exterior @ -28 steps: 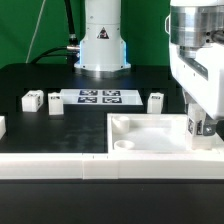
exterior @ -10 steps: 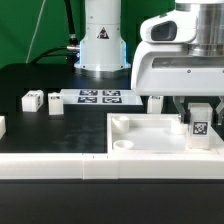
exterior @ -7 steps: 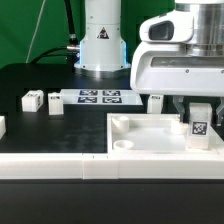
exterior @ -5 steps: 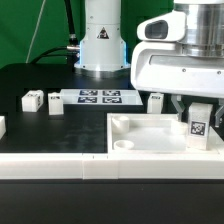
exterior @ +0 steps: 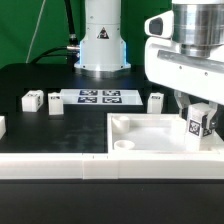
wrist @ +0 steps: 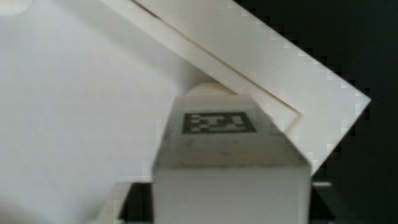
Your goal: Assemble one leg
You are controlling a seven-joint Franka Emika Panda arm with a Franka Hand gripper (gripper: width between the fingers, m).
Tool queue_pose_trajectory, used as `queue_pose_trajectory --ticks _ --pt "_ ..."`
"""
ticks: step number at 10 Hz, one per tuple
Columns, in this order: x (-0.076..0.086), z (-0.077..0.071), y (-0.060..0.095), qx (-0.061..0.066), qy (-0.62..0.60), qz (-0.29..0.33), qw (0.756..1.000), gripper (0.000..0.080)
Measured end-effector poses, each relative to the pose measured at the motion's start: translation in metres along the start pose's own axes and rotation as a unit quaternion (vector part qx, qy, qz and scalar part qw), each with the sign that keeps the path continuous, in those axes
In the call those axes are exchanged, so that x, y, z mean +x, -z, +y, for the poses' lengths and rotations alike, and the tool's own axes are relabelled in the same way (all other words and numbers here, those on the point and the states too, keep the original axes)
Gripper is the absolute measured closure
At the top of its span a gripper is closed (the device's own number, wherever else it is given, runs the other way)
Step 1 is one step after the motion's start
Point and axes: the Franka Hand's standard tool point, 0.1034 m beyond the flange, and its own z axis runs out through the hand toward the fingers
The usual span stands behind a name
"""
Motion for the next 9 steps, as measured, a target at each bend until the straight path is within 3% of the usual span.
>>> queue_pose_trajectory --ticks 5,8,9 --pt "0.0028 0.0014 0.0008 0.002 -0.210 -0.017 0.978 0.0508" --pt "-0.0003 0.0003 0.0020 -0.001 -0.364 -0.012 0.931 0.0507" --pt "-0.0009 0.0003 0.0022 -0.001 -0.363 -0.009 0.932 0.0507"
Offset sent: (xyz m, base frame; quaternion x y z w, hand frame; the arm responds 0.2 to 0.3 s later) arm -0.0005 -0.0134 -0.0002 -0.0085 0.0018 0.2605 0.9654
